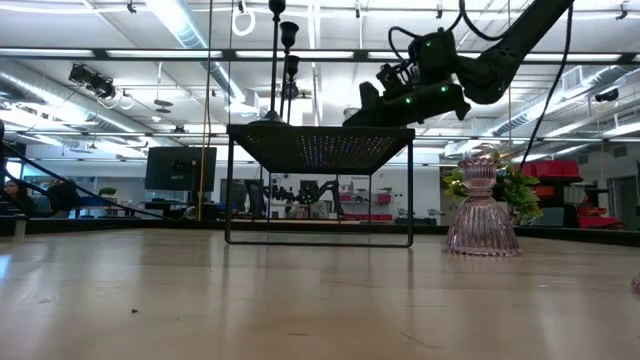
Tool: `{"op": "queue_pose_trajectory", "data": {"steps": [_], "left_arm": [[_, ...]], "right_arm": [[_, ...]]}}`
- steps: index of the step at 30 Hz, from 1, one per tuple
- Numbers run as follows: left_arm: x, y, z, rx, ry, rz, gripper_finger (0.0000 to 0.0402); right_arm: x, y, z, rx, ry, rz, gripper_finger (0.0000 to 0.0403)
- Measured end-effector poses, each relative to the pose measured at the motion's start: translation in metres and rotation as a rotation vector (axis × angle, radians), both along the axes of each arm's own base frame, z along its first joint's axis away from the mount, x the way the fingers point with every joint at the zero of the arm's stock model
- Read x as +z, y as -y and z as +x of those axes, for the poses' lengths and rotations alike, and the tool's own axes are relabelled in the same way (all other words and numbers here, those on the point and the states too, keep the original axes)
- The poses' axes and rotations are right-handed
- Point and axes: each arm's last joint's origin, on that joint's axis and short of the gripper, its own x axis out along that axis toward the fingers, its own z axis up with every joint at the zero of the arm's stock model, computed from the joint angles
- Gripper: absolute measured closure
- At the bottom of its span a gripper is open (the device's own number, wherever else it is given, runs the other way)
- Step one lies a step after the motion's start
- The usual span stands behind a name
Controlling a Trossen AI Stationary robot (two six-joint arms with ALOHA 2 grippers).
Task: Pick & Place candle stick holders
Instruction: Put the green candle holder on the shelf
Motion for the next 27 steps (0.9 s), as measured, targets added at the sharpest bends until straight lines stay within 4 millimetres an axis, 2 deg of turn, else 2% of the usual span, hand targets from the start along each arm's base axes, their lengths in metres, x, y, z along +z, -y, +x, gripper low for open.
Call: {"op": "queue_pose_trajectory", "data": {"steps": [10, 20, 27], "left_arm": [[0.000, 0.000, 0.000, -0.001, -0.001, 0.004, 0.0264], [0.000, 0.000, 0.000, -0.001, -0.001, 0.003, 0.0264], [0.000, 0.000, 0.000, -0.001, -0.001, 0.002, 0.0264]], "right_arm": [[-0.014, 0.005, 0.006, 0.021, 0.004, 0.006, 0.0312], [-0.014, 0.006, 0.006, 0.019, 0.003, 0.008, 0.0309], [-0.015, 0.006, 0.006, 0.015, 0.013, 0.040, 0.0197]]}}
